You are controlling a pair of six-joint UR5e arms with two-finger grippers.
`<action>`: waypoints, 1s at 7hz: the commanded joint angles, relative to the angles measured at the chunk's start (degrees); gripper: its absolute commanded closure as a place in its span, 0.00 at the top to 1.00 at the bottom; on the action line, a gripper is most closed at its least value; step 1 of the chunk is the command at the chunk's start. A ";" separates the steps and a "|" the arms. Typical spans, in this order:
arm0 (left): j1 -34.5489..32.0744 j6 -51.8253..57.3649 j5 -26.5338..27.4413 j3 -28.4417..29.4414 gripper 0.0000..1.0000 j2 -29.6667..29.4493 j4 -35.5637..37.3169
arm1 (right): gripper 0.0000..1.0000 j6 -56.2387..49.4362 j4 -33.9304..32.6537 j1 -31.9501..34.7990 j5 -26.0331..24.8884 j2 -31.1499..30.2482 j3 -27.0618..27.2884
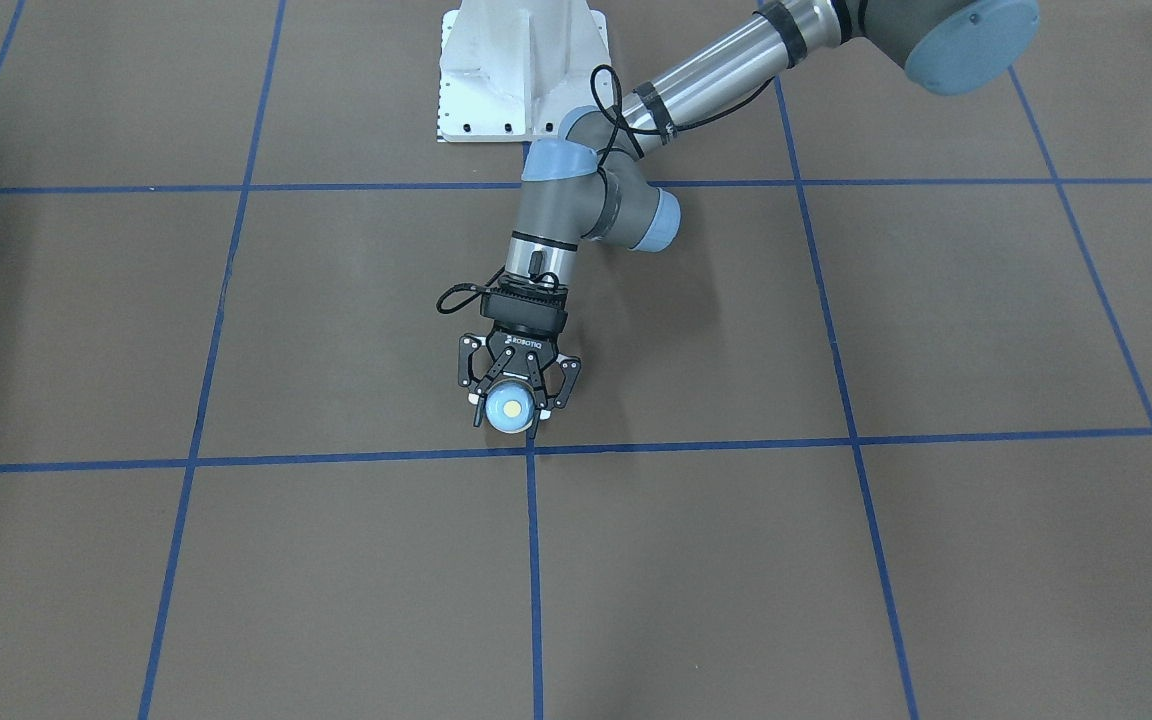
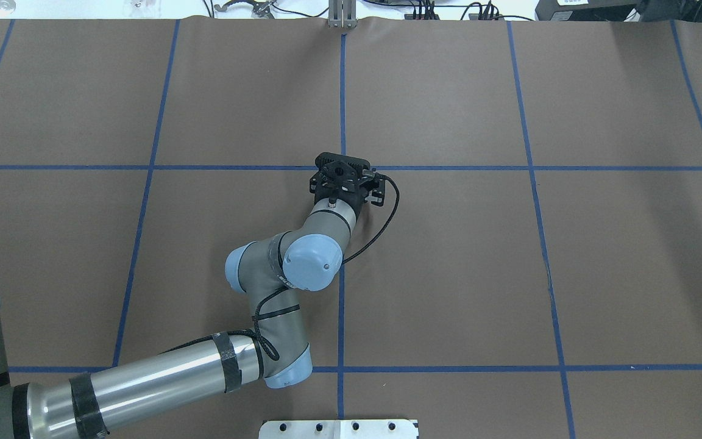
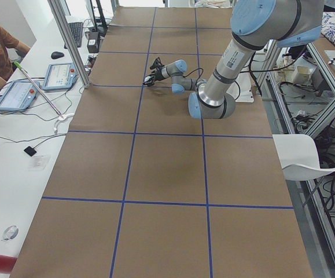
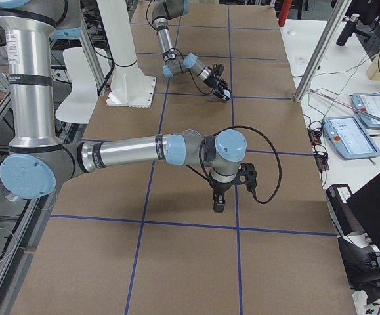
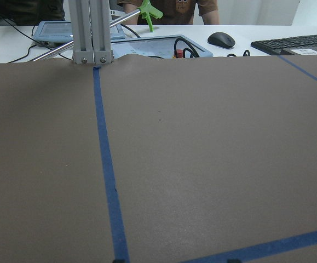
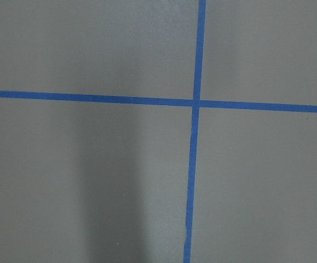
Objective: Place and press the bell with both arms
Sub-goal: 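Lower the bell onto the table center and open the left gripper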
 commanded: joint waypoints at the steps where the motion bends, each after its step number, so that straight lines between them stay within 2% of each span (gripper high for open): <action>1: 0.39 -0.03 0.20 -0.57 1.00 -0.03 -0.54 | 1.00 0.00 0.00 0.00 0.00 0.01 0.05; 3: -0.04 1.01 -0.94 -3.89 1.00 -0.12 -0.45 | 1.00 0.00 0.44 0.44 0.61 0.80 0.22; 4: -1.96 5.11 -3.38 -6.17 1.00 -0.73 -0.28 | 1.00 -0.17 0.61 0.44 0.53 2.11 0.75; 5: -5.03 5.50 -7.84 -7.59 1.00 -0.65 1.29 | 1.00 -0.18 0.27 0.44 0.35 4.12 0.92; 7: -15.20 5.51 -22.57 -13.11 1.00 -0.38 17.05 | 1.00 0.00 0.26 -0.53 1.66 7.73 1.72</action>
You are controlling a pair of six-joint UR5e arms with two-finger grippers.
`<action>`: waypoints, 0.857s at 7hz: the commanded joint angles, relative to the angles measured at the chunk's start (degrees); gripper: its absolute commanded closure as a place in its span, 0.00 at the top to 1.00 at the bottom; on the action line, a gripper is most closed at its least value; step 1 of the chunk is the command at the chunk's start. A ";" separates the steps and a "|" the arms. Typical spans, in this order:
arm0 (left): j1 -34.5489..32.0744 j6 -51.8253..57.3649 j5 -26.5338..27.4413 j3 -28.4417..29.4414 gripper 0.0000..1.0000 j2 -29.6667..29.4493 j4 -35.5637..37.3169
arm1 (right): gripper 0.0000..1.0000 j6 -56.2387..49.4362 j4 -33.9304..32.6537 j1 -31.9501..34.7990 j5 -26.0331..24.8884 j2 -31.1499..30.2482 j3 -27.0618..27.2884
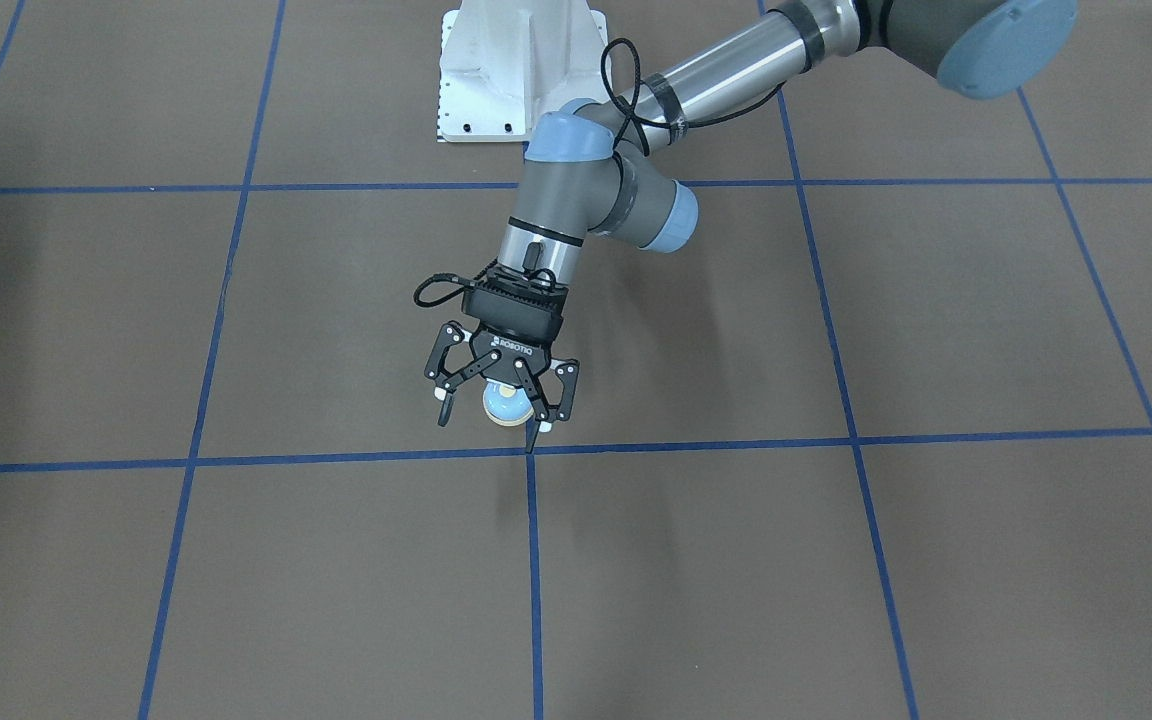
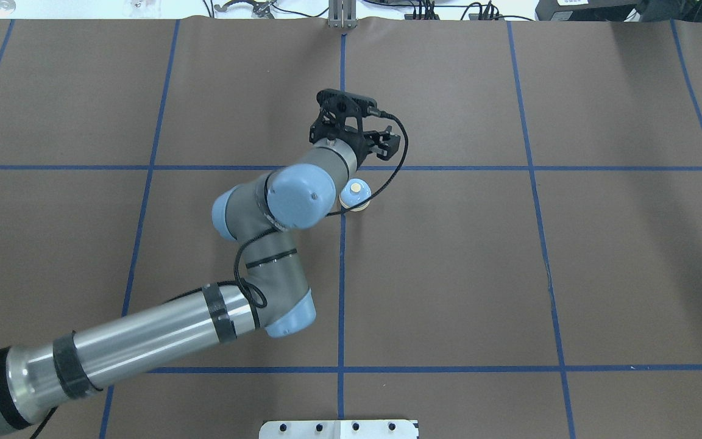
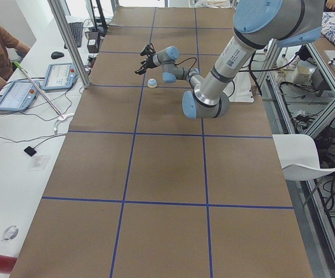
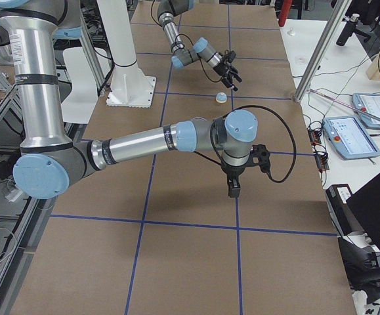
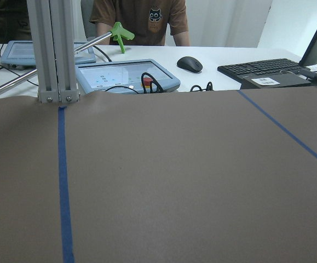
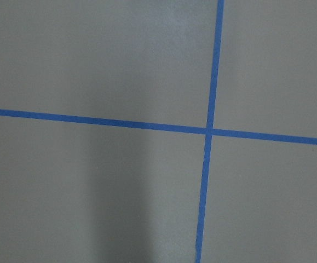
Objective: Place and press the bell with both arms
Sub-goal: 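Lower the bell onto the table center and open the left gripper, then withdraw the left arm while the right arm moves above the bell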
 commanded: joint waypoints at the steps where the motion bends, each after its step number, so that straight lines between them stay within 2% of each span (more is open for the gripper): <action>1: -11.41 0.89 -17.92 -3.85 1.00 0.35 13.35 | 1.00 1.88 -0.08 -1.29 2.92 6.04 0.28; 2: -17.21 4.90 -26.71 -3.76 1.00 1.66 17.66 | 1.00 11.82 0.17 -4.52 2.77 9.48 0.63; 3: -21.27 10.34 -32.37 -3.94 1.00 4.28 19.27 | 0.90 19.66 0.35 -9.86 2.07 12.99 1.42; 4: -23.83 11.52 -36.08 -6.72 1.00 8.83 19.29 | 0.52 27.22 0.27 -14.52 1.19 16.94 1.60; 5: -26.29 12.32 -40.82 -9.88 1.00 12.45 19.46 | 0.04 35.30 0.27 -18.66 0.23 19.94 1.78; 6: -28.58 12.93 -42.60 -12.18 1.00 16.14 19.55 | 0.00 45.39 0.18 -22.53 -0.48 23.45 1.60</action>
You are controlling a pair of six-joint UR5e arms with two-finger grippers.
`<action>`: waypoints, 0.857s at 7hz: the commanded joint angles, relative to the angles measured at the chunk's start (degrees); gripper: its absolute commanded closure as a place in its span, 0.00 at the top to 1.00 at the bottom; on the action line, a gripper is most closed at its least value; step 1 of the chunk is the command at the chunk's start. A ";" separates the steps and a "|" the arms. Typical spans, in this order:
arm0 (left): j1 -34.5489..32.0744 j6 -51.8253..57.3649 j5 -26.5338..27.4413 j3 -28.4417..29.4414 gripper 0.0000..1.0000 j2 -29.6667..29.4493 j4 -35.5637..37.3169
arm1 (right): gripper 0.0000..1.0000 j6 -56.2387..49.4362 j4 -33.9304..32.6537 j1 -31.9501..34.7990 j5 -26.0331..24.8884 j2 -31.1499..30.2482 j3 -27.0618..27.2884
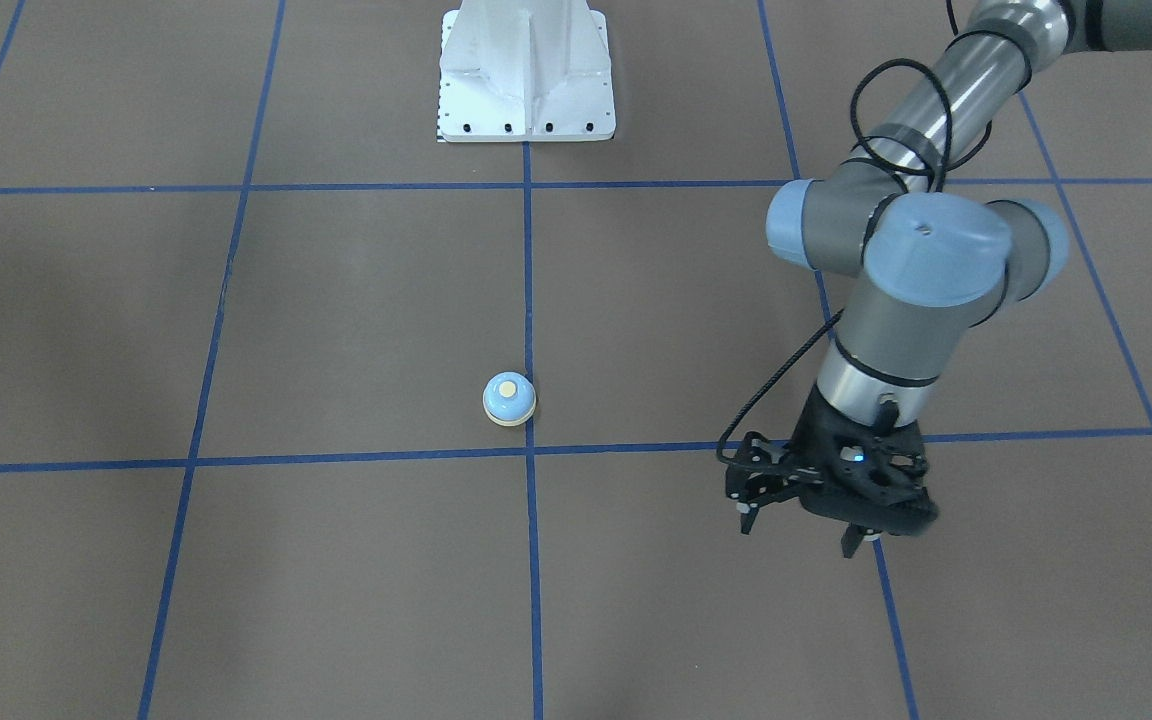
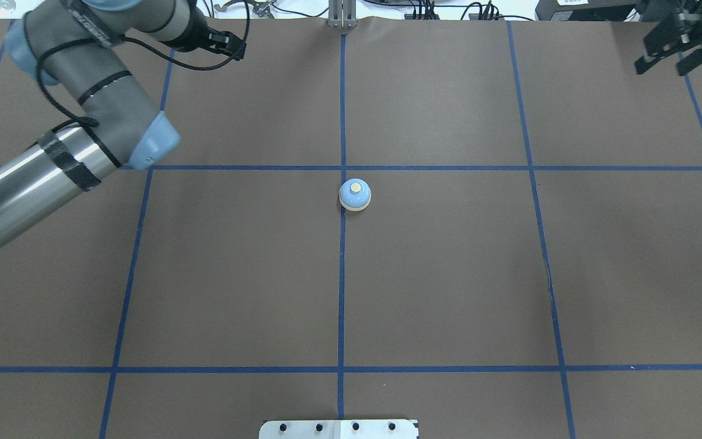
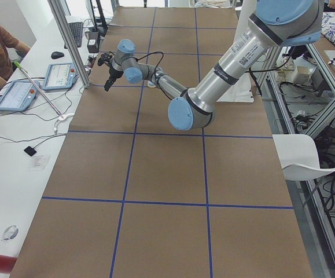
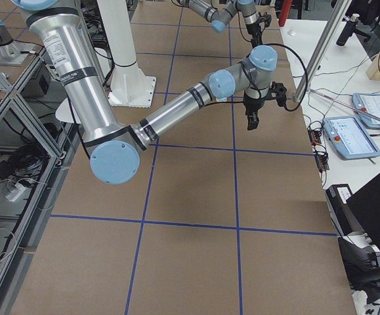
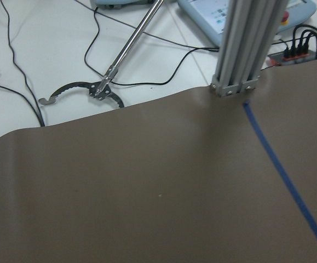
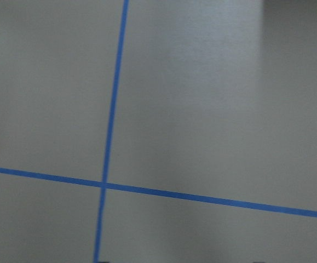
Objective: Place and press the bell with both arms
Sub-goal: 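Withdraw the left arm while the right arm moves above the bell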
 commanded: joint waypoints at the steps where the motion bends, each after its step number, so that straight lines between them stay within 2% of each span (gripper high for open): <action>1: -3.33 4.56 -4.07 -5.16 1.00 8.44 0.20 | 0.00 19.11 -0.16 -10.54 -2.73 8.50 -0.18; 3: -5.08 10.81 -3.99 -6.40 1.00 13.20 0.19 | 0.00 27.93 -0.33 -23.02 -11.77 17.29 -3.24; 5: -5.26 11.80 -4.68 -6.84 1.00 15.23 2.46 | 0.00 30.87 -0.33 -28.15 -12.86 24.43 -11.74; 6: -5.26 11.89 -5.73 -8.07 1.00 15.24 7.26 | 0.00 30.87 0.01 -29.04 -13.47 27.59 -16.74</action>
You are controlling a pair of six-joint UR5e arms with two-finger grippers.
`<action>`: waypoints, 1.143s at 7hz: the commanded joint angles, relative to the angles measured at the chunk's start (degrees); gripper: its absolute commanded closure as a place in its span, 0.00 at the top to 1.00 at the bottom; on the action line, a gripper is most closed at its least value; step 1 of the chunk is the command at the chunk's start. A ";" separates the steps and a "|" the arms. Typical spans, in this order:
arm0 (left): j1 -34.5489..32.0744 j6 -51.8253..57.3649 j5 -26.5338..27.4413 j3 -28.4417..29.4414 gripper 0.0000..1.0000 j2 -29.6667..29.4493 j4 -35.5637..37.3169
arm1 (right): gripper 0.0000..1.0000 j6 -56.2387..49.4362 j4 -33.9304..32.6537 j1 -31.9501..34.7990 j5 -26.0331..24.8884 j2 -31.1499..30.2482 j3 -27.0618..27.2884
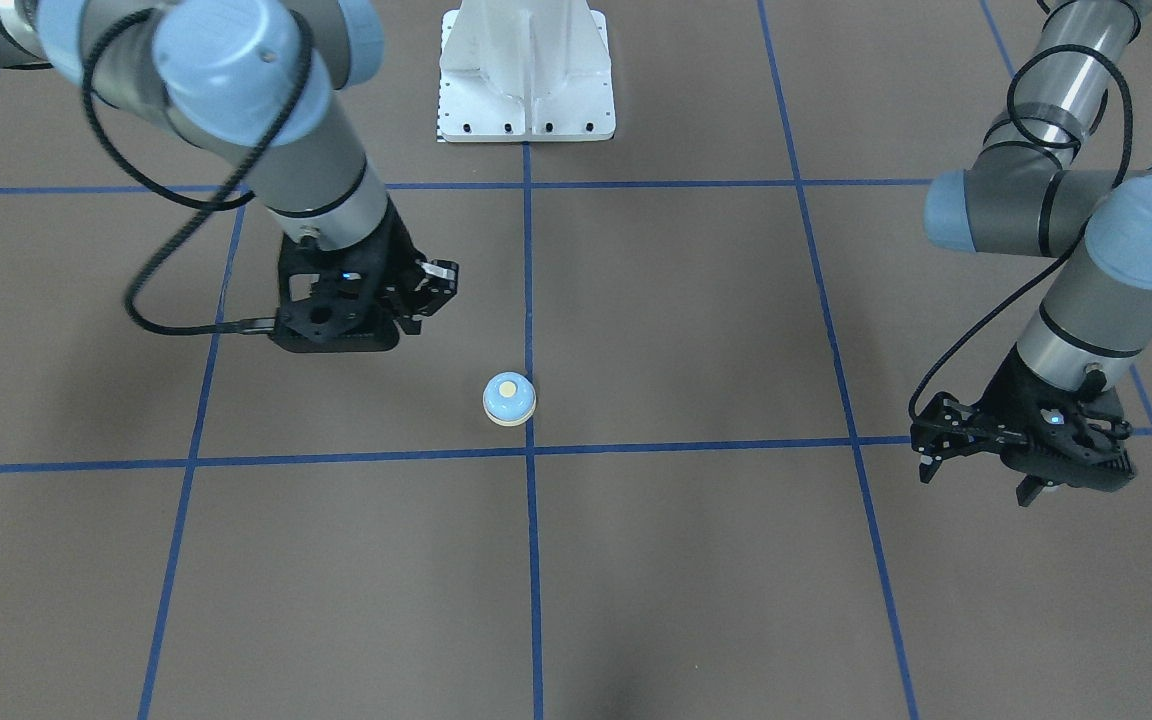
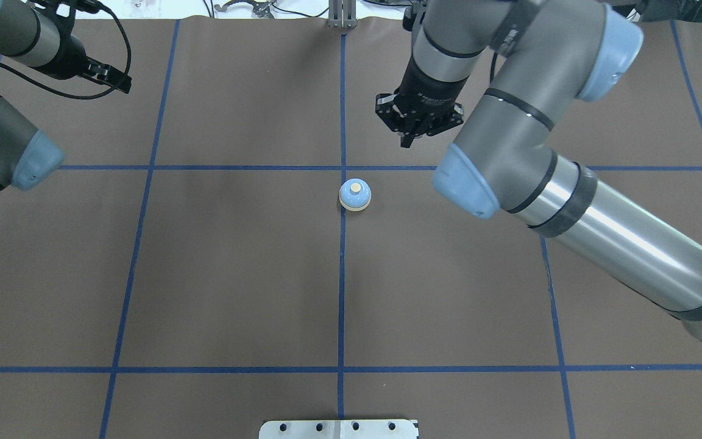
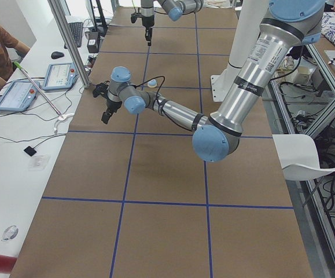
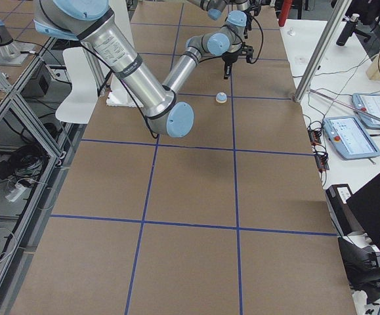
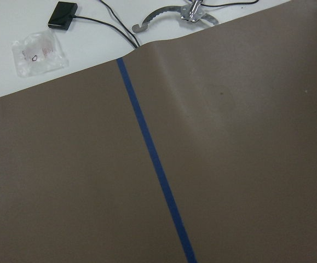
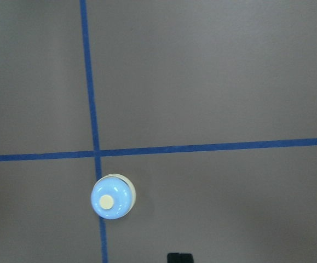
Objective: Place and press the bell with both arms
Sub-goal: 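Withdraw the left arm while the right arm moves above the bell, then lower the right gripper onto the bell's cream button and press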
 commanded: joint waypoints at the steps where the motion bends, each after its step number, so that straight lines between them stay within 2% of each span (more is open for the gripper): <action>1: -0.17 3.48 -1.76 -4.02 1.00 0.87 11.63 | 0.00 0.41 0.44 -2.87 -1.27 4.96 -8.07; 2: -1.04 9.86 -1.50 -7.71 1.00 0.96 21.45 | 0.00 0.41 2.27 -3.40 -2.41 4.97 -9.49; 3: -3.22 13.93 -1.59 -9.49 1.00 1.05 27.29 | 0.00 0.49 6.29 -3.67 -2.60 5.32 -12.29; 5: -6.66 20.27 -1.76 -10.12 1.00 3.68 27.79 | 0.00 0.41 10.19 -4.72 -4.61 6.46 -17.48; 8: -7.11 20.47 -1.85 -10.12 1.00 3.78 27.79 | 0.00 0.32 14.23 -6.65 -7.07 6.38 -20.74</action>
